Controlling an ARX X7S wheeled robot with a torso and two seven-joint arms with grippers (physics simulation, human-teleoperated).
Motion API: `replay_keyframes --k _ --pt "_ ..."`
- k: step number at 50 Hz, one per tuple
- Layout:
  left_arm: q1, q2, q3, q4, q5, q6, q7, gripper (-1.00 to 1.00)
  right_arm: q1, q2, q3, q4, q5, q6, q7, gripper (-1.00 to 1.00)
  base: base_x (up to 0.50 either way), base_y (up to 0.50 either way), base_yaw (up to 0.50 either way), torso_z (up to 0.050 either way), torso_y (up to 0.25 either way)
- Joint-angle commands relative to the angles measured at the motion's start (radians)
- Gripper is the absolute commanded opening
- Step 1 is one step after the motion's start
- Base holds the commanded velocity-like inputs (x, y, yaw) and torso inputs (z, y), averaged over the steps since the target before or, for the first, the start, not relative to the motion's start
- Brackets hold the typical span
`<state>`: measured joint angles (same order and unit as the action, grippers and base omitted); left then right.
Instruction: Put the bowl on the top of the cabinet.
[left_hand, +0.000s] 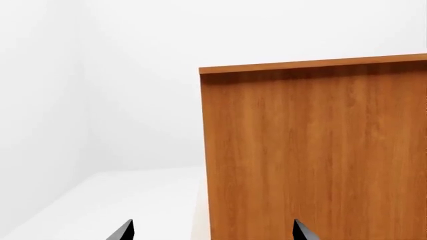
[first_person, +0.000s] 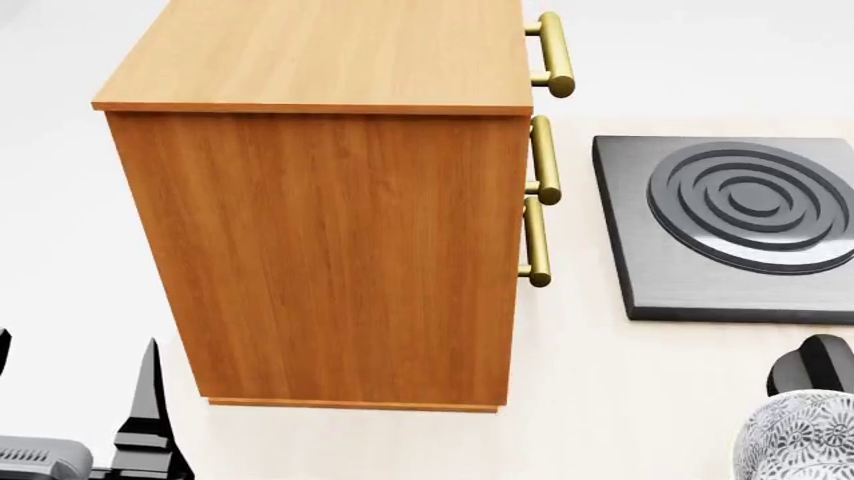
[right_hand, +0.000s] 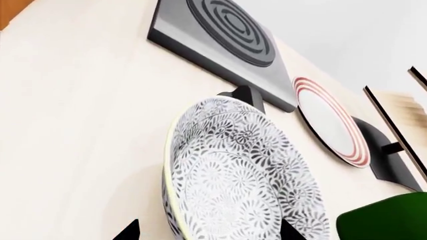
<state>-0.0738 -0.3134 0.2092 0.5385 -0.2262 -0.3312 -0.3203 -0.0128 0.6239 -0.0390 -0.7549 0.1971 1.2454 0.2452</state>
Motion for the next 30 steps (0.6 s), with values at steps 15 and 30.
replay_keyframes --k 15,30 --pt "0.005 -0.008 0.009 0.003 0.002 0.009 -0.011 1.00 0.005 -0.006 -0.004 0.043 0.000 -0.027 0.004 1.00 0.00 0.00 0.00 0.000 0.000" --pt "0.003 -0.012 0.015 -0.005 0.008 0.016 -0.018 1.00 0.010 -0.005 0.001 0.065 -0.002 -0.042 0.007 1.00 0.00 0.00 0.00 0.000 0.000"
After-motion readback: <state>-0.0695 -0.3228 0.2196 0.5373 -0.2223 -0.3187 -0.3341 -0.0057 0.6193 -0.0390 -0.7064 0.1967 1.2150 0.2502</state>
